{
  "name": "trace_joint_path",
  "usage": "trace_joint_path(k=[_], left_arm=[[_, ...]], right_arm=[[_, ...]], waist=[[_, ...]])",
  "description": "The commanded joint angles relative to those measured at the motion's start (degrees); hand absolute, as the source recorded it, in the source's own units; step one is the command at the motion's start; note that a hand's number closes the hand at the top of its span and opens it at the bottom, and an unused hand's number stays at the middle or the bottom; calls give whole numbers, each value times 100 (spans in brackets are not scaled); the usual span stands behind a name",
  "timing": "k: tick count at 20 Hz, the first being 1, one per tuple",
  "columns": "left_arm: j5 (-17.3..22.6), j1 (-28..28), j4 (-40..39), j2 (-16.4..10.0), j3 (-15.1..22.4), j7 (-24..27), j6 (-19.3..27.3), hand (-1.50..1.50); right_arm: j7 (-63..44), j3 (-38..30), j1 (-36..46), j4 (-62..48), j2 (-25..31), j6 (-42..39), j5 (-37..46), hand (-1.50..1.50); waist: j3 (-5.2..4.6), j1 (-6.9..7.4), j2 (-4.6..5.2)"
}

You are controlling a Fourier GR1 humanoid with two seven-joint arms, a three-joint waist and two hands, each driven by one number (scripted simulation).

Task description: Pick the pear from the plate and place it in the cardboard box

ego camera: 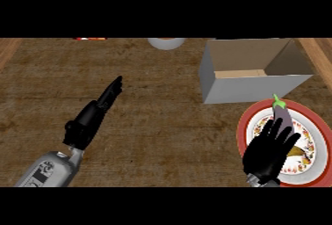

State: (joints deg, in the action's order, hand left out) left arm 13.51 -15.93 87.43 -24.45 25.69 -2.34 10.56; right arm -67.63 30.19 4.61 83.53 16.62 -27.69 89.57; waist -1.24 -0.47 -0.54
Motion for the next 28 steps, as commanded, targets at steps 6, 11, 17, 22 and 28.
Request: trace_joint_path(k=[6, 11, 17, 22, 28], left_arm=[[-17, 31, -261, -25, -271, 180, -269, 0], [-82, 190, -96, 34, -240, 173, -358, 0], [-262, 78, -423, 343, -281, 269, -298, 0], [-422, 108, -108, 393, -252, -10, -218, 0], [-338, 52, -258, 284, -534, 61, -504, 0]], right_arm=[[-841, -391, -189, 26, -1002, -1108, 857, -150], [-476, -991, -421, -127, -1210, -886, 1130, -150], [-341, -1437, -307, -547, -1548, -548, 1686, -150], [-295, -1553, -719, -396, -1651, -494, 1880, -150], [266, -2100, -566, -437, -1406, -531, 2281, -150]], waist=[[117, 1, 48], [122, 14, 49], [124, 13, 66], [128, 29, 53], [125, 26, 67]])
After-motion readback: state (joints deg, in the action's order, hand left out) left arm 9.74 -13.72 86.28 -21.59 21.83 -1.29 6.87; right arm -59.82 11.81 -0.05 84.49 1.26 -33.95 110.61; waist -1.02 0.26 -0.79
